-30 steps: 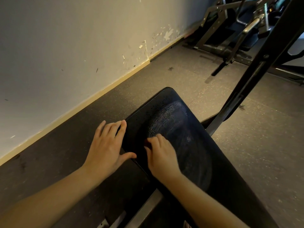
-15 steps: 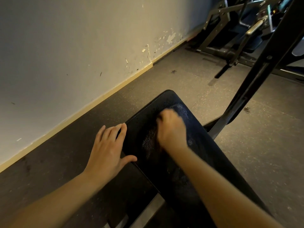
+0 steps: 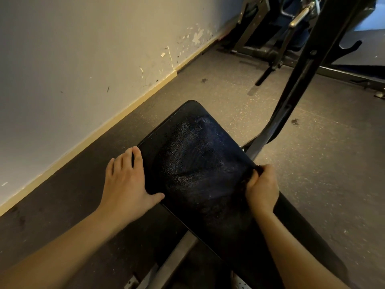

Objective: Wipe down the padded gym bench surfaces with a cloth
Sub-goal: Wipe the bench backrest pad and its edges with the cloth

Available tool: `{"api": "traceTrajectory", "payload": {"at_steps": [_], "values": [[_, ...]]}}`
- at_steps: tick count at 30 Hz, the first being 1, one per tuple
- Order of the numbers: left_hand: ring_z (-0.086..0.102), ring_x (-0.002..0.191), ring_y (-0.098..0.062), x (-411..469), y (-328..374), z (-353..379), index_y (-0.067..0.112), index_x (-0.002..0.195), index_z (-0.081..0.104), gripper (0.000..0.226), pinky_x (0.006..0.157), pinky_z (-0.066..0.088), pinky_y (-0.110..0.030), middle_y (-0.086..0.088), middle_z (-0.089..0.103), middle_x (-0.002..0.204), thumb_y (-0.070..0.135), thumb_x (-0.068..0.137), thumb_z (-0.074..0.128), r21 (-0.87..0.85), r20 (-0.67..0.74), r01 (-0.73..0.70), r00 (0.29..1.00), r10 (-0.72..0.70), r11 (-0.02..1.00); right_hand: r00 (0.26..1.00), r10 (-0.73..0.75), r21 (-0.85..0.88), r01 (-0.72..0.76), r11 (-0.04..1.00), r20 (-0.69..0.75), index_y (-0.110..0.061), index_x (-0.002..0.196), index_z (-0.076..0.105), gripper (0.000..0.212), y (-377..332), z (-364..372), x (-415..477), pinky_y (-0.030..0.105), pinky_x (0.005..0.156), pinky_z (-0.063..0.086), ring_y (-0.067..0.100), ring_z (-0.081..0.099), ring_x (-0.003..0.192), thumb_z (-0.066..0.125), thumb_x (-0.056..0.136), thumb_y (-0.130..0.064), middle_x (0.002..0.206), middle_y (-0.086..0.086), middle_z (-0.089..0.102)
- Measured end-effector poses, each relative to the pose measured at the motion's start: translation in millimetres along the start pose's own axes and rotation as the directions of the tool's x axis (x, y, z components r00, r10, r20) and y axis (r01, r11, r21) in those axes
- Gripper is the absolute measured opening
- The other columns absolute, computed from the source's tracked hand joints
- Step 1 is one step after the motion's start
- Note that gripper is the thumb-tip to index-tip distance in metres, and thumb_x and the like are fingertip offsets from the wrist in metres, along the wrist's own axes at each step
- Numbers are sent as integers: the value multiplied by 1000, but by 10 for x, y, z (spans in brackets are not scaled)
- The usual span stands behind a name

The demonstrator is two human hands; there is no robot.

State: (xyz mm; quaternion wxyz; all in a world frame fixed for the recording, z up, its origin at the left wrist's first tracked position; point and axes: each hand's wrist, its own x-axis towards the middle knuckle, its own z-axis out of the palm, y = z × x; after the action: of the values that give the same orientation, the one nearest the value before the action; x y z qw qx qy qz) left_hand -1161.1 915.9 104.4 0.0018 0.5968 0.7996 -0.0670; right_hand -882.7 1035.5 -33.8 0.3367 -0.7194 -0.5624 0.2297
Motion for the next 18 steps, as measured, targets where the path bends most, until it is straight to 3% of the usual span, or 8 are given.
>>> {"api": "traceTrajectory", "payload": {"at_steps": [2,4,6,9,11,13,15,18], "values": [[20,153,-38,5,70,15,2,161,0,151,126,15,-51,-21,14,166,86,59,72,25,2,26,1000,-26,999,991,129,26,-128,991,-20,-20,105,52,8,-216,28,-74,39,79,55,22,63,91,58,99,-20,98,-1,59],[23,151,-41,-4,119,36,0,161,3,155,126,19,-53,-24,18,164,86,54,75,40,-8,48,999,-47,998,996,90,95,-87,992,-21,-19,106,57,9,-717,196,-224,37,79,50,24,63,94,60,98,-19,101,2,62],[30,147,-43,-10,132,38,-2,160,8,155,123,25,-55,-26,26,160,84,52,77,45,-29,53,998,-51,998,989,-139,117,132,984,52,-17,108,62,12,-1279,400,-440,38,79,48,25,63,93,60,97,-21,104,4,64],[37,143,-44,-26,124,25,-4,158,14,152,120,31,-57,-29,34,155,84,52,78,64,-56,42,998,-38,997,851,-504,76,498,864,148,-14,109,61,14,-1561,442,-509,40,74,52,24,62,86,58,99,-24,102,5,64],[37,143,-45,-30,114,42,-4,158,14,152,120,30,-57,-29,33,155,85,52,76,70,-57,38,998,-34,997,902,-408,5,411,912,140,-17,106,59,12,-1150,354,-365,41,72,53,26,63,84,58,98,-25,99,4,64],[36,142,-46,-35,113,62,-5,158,15,151,120,29,-57,-30,32,155,84,52,76,58,-64,38,997,-34,998,986,-122,-25,125,992,110,-20,106,56,10,-524,146,-288,43,74,56,23,65,83,59,98,-26,96,1,65],[36,142,-47,-34,116,82,-6,158,16,151,120,29,-58,-30,31,155,83,52,78,43,-70,35,997,-32,998,994,61,-35,-58,998,89,-23,107,54,9,-149,-44,-327,44,77,59,19,66,85,58,99,-27,99,-1,66],[35,142,-47,-42,118,76,-6,158,15,151,120,29,-58,-30,31,155,83,53,76,42,-59,37,998,-35,998,984,172,16,-173,985,43,-19,107,54,9,-493,50,-368,37,77,53,23,66,93,58,99,-21,103,1,65]]}}
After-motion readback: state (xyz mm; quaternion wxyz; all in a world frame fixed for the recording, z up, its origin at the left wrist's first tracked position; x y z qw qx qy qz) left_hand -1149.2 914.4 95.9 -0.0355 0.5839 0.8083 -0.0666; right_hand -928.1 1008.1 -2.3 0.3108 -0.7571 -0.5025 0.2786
